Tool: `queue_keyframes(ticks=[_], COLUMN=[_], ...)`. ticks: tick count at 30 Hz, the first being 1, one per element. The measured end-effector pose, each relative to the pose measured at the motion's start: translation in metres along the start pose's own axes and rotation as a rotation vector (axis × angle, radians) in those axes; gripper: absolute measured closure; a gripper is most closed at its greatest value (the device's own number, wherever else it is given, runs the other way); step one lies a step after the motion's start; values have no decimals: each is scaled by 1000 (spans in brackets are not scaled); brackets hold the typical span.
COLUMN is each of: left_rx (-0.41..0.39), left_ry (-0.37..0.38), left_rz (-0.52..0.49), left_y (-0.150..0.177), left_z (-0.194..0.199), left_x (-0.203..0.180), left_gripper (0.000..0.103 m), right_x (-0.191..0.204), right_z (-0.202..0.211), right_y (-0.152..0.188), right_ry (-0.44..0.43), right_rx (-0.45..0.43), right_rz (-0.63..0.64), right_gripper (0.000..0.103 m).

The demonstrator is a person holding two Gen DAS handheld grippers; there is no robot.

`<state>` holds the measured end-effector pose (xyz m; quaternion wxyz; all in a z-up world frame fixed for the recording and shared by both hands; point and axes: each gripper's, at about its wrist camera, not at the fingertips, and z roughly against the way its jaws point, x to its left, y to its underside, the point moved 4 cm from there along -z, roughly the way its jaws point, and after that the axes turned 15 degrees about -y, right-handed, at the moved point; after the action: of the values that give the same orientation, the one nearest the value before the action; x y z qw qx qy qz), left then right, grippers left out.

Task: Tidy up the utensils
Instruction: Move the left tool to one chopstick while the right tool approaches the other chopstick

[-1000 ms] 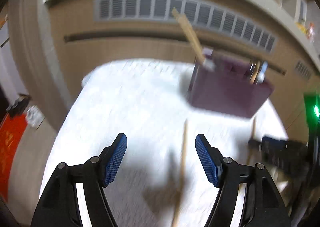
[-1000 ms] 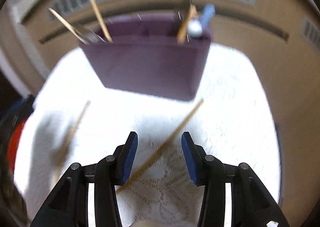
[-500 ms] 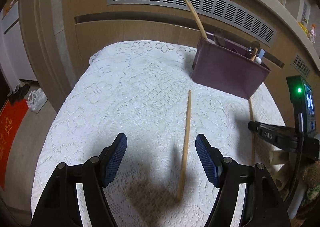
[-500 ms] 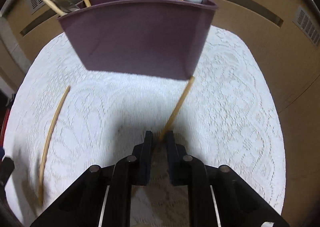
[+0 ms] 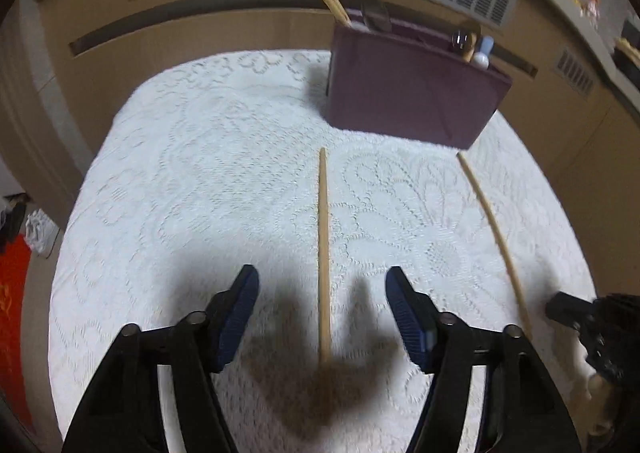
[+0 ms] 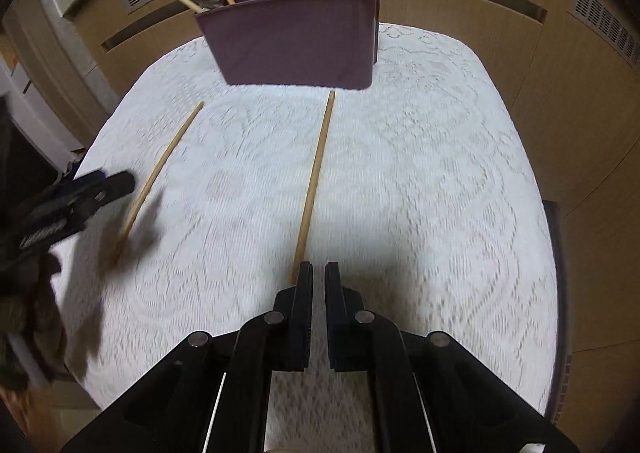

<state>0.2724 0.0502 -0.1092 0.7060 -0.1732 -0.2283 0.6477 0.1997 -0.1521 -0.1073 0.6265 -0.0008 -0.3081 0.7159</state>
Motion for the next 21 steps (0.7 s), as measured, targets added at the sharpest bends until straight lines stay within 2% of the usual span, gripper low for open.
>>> queue_keyframes(ticks=[4, 5, 7, 9, 12, 13, 14, 16, 17, 19, 21], left_rx=[96, 101, 103, 126, 166, 175, 182, 186, 175, 151, 136], left_ry=[-30, -51, -72, -58, -38, -38, -40, -63, -72, -59, -55], left_rz=[-51, -76, -105, -101, -82, -83, -83, -62, -64, -46, -27], left_y=[-13, -16, -19, -22, -26, -27, -28, -27, -28, -25, -19], left_z=[-29, -32, -34, -35, -39, -40, -41, -40, -41, -37, -31], left_x=[-10, -14, -21, -25, -26, -26, -26, -27, -27, -28, -29], left_gripper=[55, 55, 63, 68, 68, 68, 68, 70, 72, 87, 92], right_x=[3, 3, 6, 9, 14, 17, 20, 24, 24, 26, 25], right_z=[7, 8, 10, 11, 14, 16, 19, 23, 24, 25, 25], right_y=[12, 13, 17, 18, 18, 17, 15, 11, 9, 7, 7], right_ry=[22, 22, 24, 29, 52, 66, 81, 106, 111, 110, 134], right_rx=[-35, -41, -52, -52, -56, -63, -78, -99, -103, -113, -121], right_rz=[33, 39, 57, 77, 115, 135, 160, 185, 189, 197, 206], right_gripper=[97, 96, 96, 92, 67, 54, 45, 41, 35, 25, 20])
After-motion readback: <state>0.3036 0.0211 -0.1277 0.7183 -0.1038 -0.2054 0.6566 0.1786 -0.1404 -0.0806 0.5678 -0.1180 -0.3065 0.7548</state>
